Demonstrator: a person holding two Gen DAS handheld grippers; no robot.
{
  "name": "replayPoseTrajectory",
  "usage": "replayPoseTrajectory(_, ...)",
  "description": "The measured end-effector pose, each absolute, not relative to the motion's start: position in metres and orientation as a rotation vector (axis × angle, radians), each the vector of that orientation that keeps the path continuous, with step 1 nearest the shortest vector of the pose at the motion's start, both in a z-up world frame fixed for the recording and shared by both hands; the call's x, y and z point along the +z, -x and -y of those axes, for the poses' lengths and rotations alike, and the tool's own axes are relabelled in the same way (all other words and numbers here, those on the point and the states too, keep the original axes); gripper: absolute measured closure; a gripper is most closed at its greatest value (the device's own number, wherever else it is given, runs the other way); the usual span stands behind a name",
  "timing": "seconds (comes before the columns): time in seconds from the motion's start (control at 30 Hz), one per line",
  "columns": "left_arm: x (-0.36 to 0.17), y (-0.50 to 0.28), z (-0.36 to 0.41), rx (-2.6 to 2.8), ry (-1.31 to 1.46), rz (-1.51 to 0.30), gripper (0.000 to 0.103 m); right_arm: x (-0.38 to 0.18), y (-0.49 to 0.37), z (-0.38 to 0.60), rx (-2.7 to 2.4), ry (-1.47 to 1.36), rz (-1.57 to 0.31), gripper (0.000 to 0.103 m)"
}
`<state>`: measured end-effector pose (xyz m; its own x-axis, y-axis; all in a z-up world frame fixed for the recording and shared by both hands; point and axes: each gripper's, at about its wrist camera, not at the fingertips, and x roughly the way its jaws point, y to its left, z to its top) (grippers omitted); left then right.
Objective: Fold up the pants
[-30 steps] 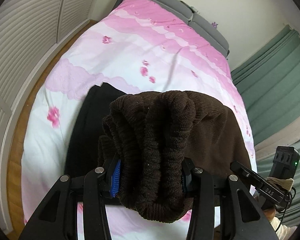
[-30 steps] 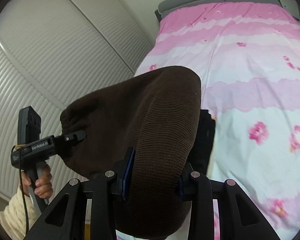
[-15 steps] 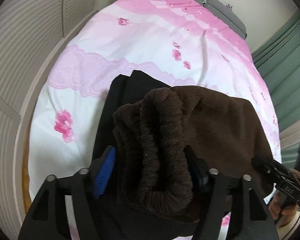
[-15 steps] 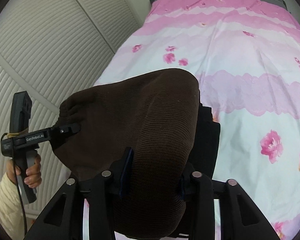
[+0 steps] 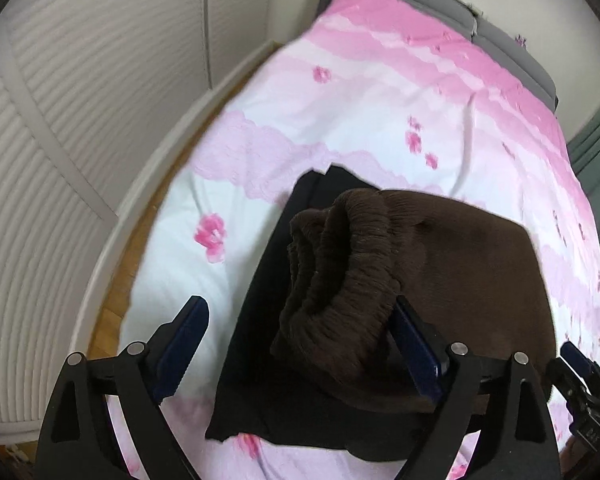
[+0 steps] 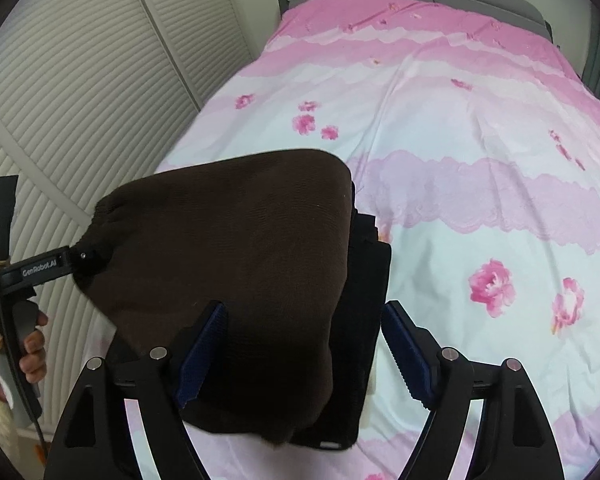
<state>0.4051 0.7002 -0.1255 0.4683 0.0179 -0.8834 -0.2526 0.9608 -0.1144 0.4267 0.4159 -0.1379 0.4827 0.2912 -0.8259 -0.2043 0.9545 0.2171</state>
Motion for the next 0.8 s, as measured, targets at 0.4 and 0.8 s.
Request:
replayPoseTrajectory(0.4, -0.026, -0.299, -0.623, 0.206, 0.047, -0.894, 0.012, -0.057, -0.329, -0.366, 0.374, -0.032, -0.882, 0.023)
replayPoseTrajectory(0.8, 0.040, -0.160, -0.449, 0.018, -0.046, -0.745, 0.000, 0.019, -0.201, -0.245, 0.304, -0.034, -0.750, 0.011)
